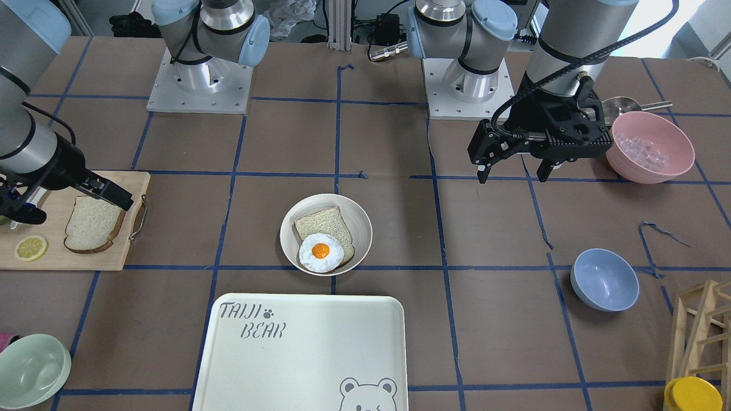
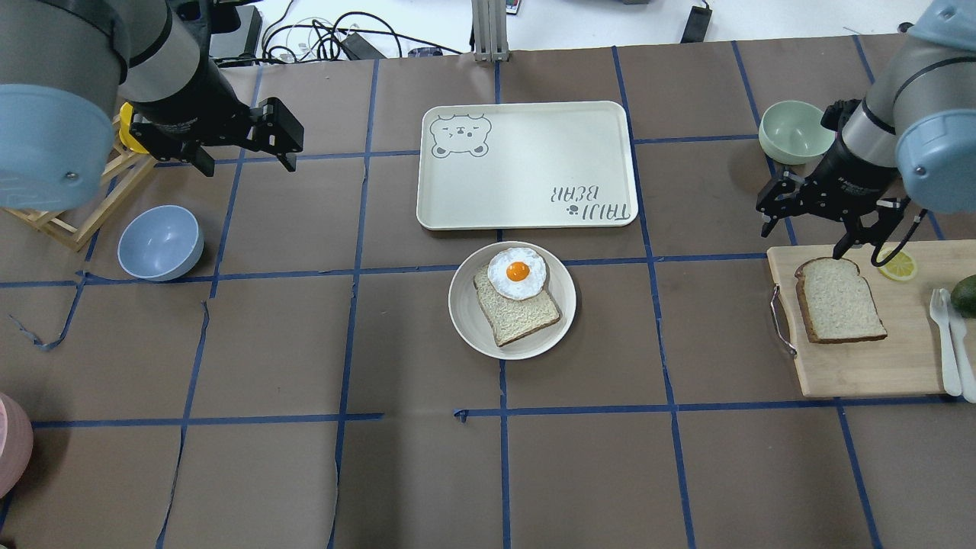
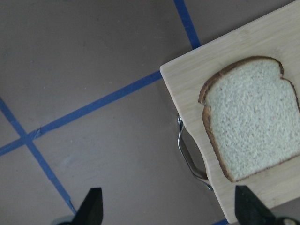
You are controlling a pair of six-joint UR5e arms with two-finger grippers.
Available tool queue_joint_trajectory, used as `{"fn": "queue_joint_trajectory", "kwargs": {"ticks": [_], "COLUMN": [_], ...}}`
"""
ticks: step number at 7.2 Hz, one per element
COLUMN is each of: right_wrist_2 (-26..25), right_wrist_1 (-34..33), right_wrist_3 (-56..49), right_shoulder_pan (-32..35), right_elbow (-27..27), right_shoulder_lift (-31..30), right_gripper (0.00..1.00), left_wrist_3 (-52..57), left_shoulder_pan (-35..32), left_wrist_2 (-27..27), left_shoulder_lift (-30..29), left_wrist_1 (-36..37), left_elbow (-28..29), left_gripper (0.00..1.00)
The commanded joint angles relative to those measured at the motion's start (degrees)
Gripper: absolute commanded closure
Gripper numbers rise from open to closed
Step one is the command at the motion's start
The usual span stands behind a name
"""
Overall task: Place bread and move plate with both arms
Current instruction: 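Lower the right gripper onto the bread slice on the cutting board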
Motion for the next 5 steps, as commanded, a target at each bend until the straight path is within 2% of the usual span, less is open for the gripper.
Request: {"fn": "queue_joint_trajectory", "kwargs": {"ticks": [1,2,3,5], "right_wrist_2": [-1.8,-3.9,-6.4,-6.6], "right_wrist_1": [-8.0,-9.7,-12.2,-12.4], "right_wrist_3": [0.2,0.2,0.3,2.4], "right_shoulder_pan": [-1.1,-1.1,-1.2,-1.2], "right_elbow": [3.5,3.4,3.4,3.1], "right_shoulder_lift": [2.4,3.8,5.9,8.2], "right_gripper": [0.22,0.27,0.27,0.28], "left_wrist_3": [0.0,0.1,0.1,0.0], "left_shoulder_pan": [0.0,0.0,0.0,0.0], "left_wrist_2": [0.0,-0.1,0.0,0.0], "left_shoulder_lift": [0.0,0.0,0.0,0.0], "left_wrist_1": [0.0,0.0,0.1,0.1], "left_elbow": [-0.1,-0.1,-0.1,-0.1], "left_gripper": [0.00,0.00,0.00,0.00]}}
